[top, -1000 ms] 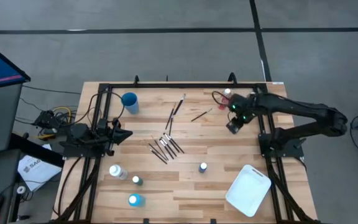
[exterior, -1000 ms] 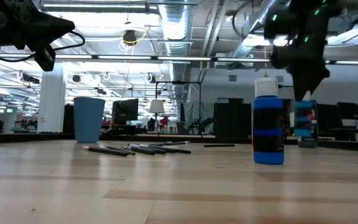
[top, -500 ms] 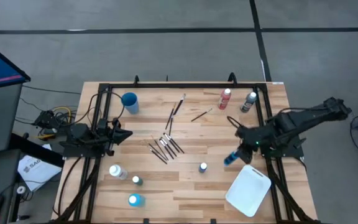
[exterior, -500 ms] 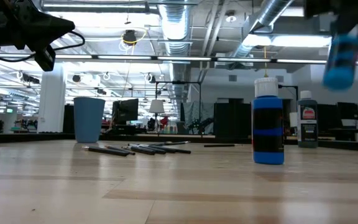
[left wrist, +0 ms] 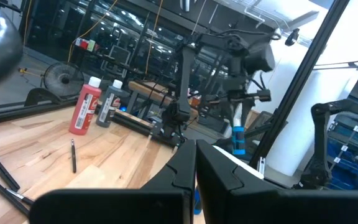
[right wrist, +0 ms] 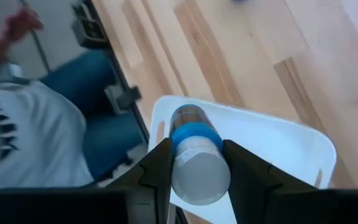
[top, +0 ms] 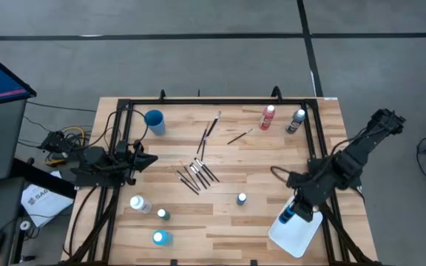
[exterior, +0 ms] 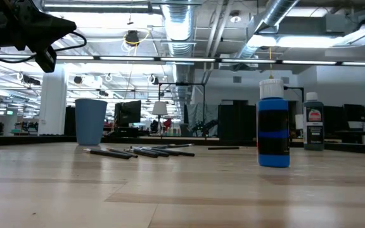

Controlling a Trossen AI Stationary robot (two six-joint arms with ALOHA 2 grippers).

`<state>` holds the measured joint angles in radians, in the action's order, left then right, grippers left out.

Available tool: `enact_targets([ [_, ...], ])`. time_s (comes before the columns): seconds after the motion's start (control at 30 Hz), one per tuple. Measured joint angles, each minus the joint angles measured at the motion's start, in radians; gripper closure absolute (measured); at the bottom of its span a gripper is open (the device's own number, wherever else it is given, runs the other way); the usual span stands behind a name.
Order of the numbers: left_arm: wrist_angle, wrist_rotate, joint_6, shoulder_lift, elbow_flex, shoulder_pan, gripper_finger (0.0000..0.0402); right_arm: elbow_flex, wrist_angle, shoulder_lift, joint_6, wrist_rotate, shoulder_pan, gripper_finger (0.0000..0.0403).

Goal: Pick & Place Paint Supplies
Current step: Put the top small blue paint bottle into the white bin

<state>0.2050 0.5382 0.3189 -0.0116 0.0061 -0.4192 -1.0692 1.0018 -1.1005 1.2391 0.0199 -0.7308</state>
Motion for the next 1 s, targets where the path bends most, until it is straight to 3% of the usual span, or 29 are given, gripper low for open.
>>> enact_targets([
  [0.43,0.004,0.000,0.000,0.000,0.000,0.000,0.0398,-0.039,0.035,-0.288,0.106,0.042,-0.148,0.0291],
  [0.73,0.006,0.000,0.000,0.000,0.000,0.000,0.0398,-0.039,-0.075,-0.440,0.073,0.050,-0.133,0.0290],
  [1.0,0.006,0.000,0.000,0.000,0.000,0.000,0.0398,-0.039,-0.093,-0.459,0.063,0.040,-0.111,0.0290],
])
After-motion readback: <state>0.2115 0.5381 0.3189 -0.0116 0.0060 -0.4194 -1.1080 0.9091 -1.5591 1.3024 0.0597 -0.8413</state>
